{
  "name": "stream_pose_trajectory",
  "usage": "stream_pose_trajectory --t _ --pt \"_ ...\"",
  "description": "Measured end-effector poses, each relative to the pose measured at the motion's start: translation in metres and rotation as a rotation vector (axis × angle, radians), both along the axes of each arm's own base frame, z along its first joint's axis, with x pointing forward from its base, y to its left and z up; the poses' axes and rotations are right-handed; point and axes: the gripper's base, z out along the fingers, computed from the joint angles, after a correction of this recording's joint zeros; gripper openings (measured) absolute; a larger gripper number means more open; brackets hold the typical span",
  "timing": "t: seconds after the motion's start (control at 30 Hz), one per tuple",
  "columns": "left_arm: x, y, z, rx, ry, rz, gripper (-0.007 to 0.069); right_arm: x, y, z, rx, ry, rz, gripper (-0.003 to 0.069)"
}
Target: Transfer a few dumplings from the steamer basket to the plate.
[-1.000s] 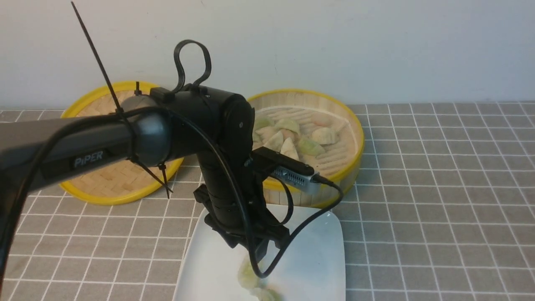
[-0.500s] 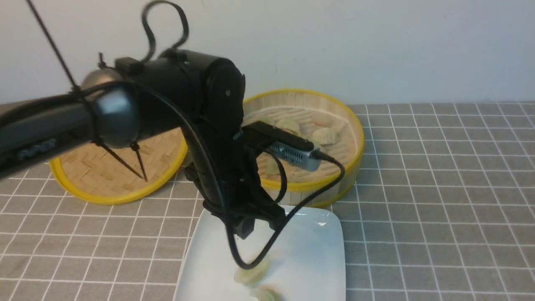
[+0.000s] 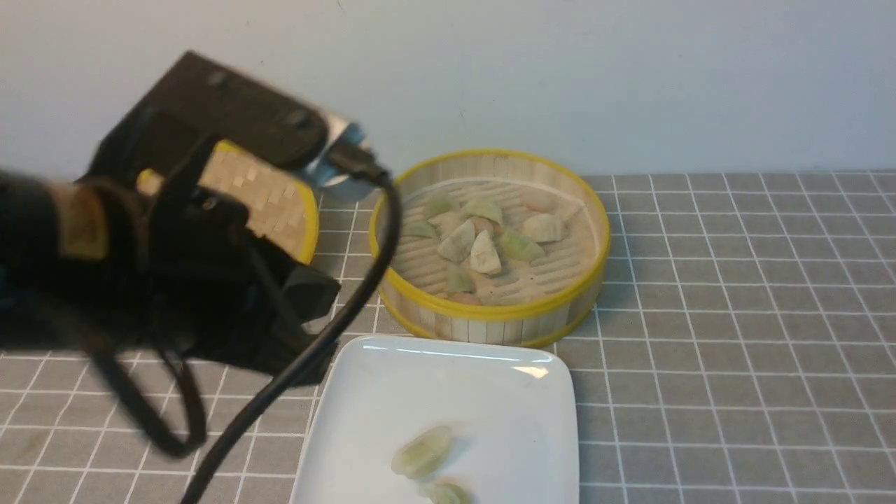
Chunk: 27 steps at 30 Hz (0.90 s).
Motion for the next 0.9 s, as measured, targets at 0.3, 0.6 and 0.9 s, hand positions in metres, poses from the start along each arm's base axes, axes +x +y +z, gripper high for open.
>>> stream_pose_trajectory --t 0.3,0.6,0.9 --pt "-0.043 0.033 -0.045 -0.161 -0.210 0.054 -0.0005 0.000 0.000 -0.001 -0.007 0.008 -0.003 -0.0015" --pt "-0.048 0.035 -0.058 -0.227 -0.166 0.077 -0.0005 0.000 0.000 -0.001 -0.007 0.008 -0.003 -0.0015" --pt "-0.049 0.034 -0.059 -0.237 -0.157 0.080 -0.0005 0.000 0.000 -0.001 -0.007 0.008 -0.003 -0.0015"
